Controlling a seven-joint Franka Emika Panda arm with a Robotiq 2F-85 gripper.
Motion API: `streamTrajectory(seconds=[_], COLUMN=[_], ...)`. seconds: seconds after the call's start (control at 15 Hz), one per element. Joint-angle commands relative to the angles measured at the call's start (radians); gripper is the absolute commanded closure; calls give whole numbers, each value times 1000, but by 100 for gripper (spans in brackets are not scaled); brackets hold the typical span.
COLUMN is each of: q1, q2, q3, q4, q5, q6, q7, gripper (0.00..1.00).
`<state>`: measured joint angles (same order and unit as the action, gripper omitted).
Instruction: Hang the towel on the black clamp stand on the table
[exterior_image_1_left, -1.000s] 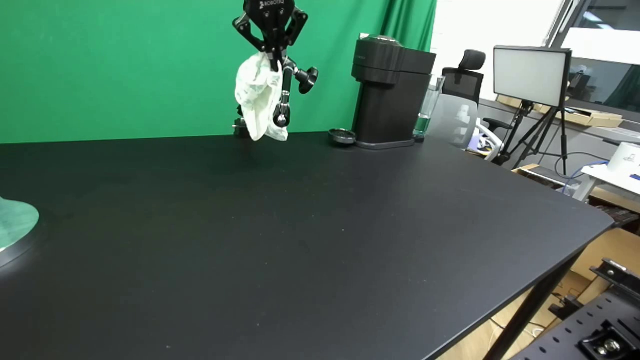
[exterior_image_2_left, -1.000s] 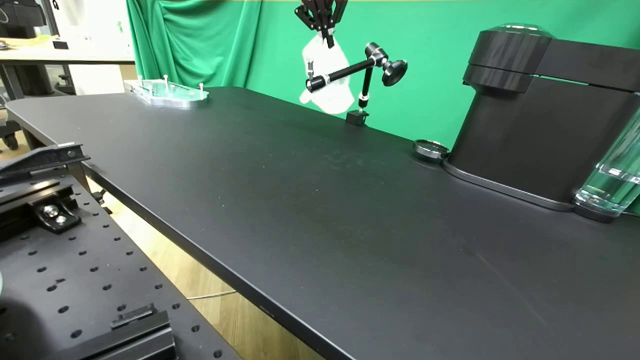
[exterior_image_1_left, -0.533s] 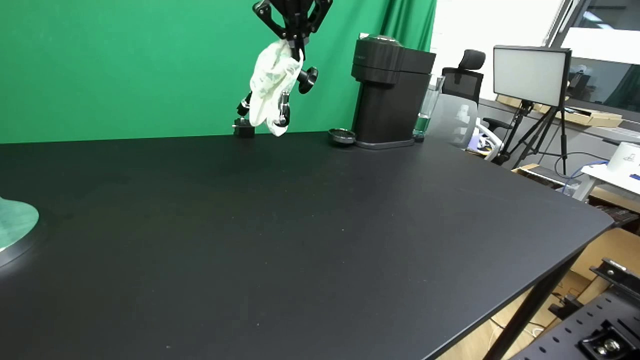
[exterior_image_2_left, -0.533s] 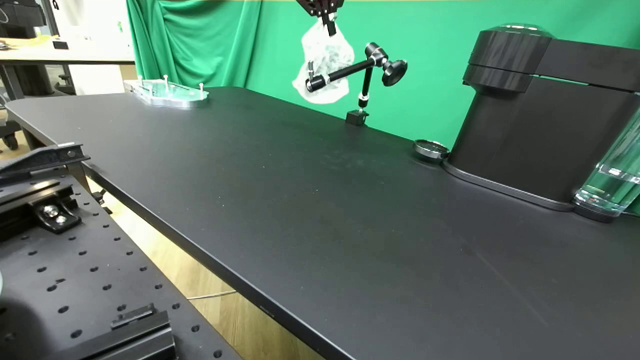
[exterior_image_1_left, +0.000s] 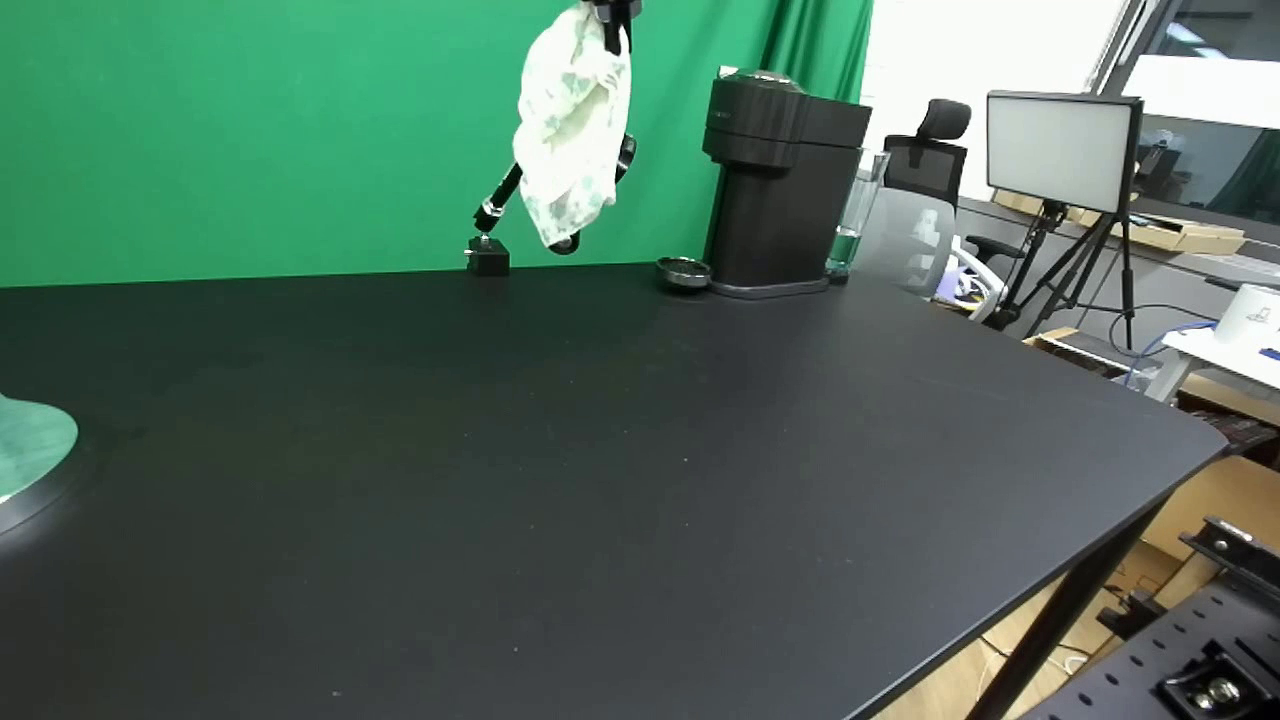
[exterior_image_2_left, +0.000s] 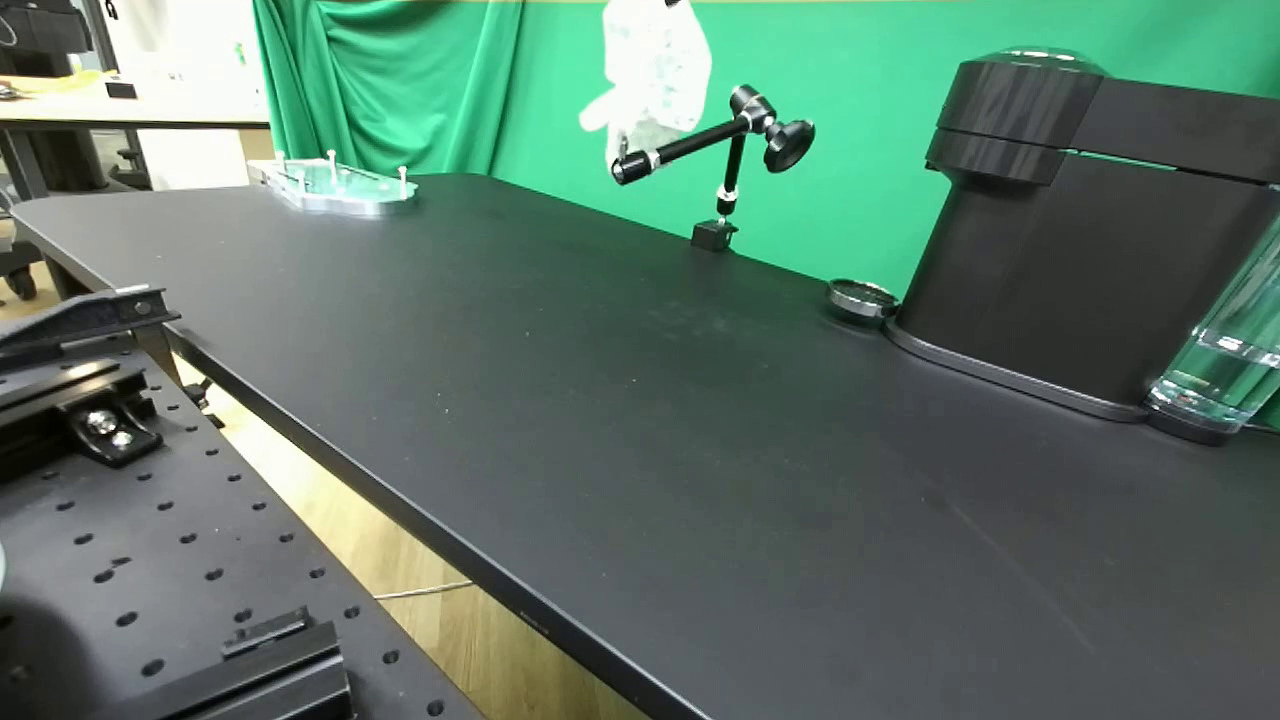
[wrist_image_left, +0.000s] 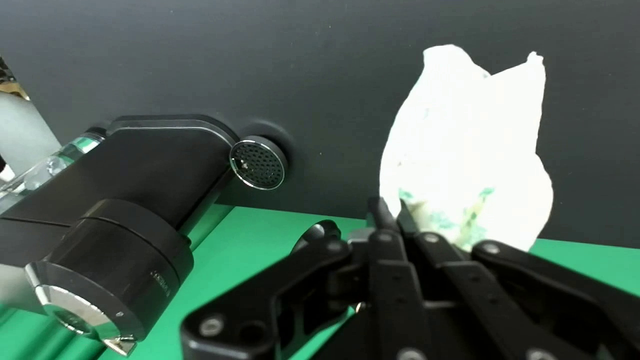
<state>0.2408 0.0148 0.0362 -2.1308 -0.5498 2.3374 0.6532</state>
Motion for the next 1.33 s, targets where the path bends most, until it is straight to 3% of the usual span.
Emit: streamTrajectory(seconds=[0.0, 0.4, 1.27], q1=[-47, -66, -43], q2=[-11, 39, 151], q3=[37, 51, 37], q4=[-1, 4, 15], q5=[-39, -47, -39], q6=[-13, -11, 23], q7=[45, 39, 32], gripper=[99, 99, 99])
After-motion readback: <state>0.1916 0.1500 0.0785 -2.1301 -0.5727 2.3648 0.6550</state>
